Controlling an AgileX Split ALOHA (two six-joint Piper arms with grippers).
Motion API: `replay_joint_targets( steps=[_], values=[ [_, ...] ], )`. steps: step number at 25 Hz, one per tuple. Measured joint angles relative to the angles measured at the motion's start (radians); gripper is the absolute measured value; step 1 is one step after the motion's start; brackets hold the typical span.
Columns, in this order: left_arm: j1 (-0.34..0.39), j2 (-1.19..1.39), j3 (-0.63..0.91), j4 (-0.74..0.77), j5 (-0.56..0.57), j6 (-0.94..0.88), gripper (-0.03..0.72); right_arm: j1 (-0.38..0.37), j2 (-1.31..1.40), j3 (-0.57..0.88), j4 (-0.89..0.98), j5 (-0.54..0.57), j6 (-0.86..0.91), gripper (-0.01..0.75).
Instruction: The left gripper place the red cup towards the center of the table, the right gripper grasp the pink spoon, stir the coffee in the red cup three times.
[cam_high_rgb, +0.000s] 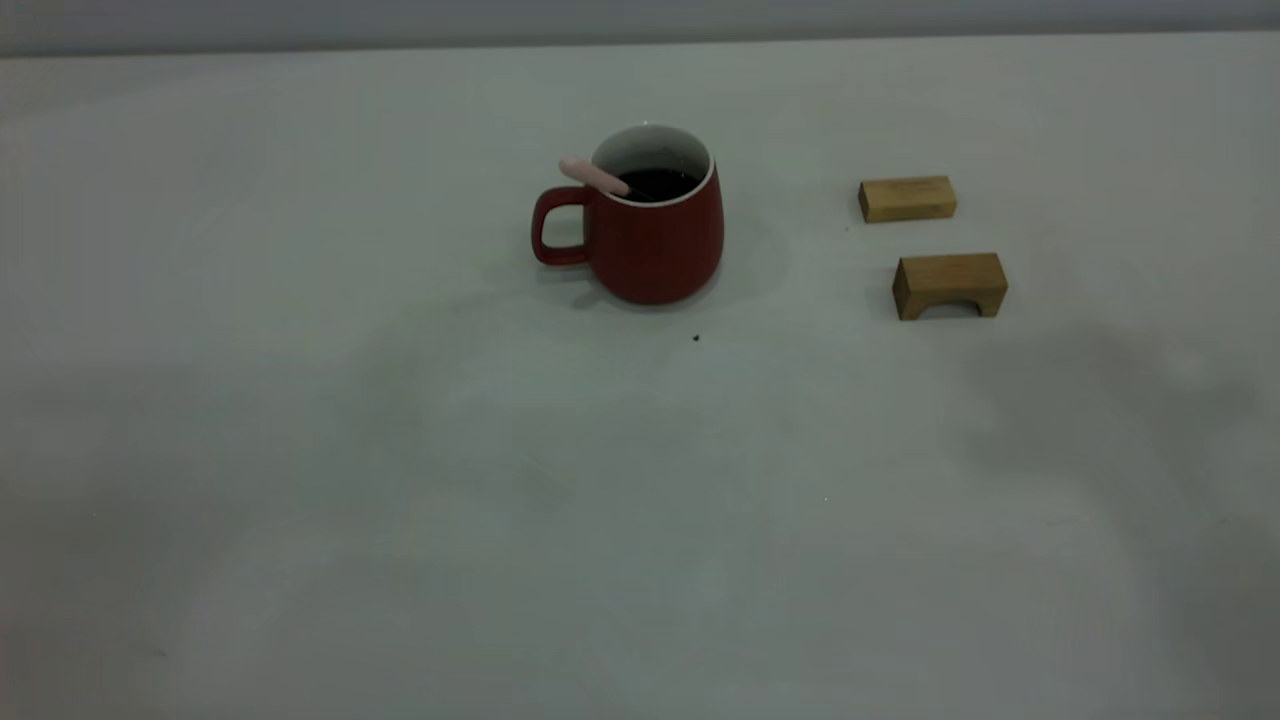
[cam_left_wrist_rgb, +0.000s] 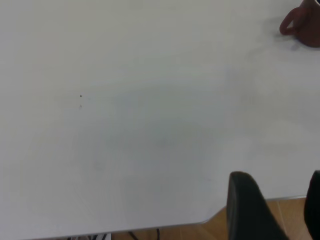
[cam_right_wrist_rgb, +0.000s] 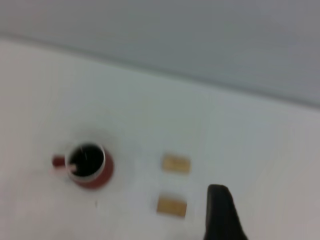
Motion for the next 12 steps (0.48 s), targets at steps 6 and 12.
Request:
replay_joint_targets(
  steps=[6, 12],
  values=[
    [0.0, 0.0, 0.0, 0.0, 0.0, 0.0, 0.353, -0.022, -0.326, 0.246, 0.002, 0.0, 0.014, 0.502],
    [0.0, 0.0, 0.0, 0.0, 0.0, 0.0, 0.353, -0.22, -0.669, 0.751, 0.018, 0.0, 0.045, 0.502]
  ],
)
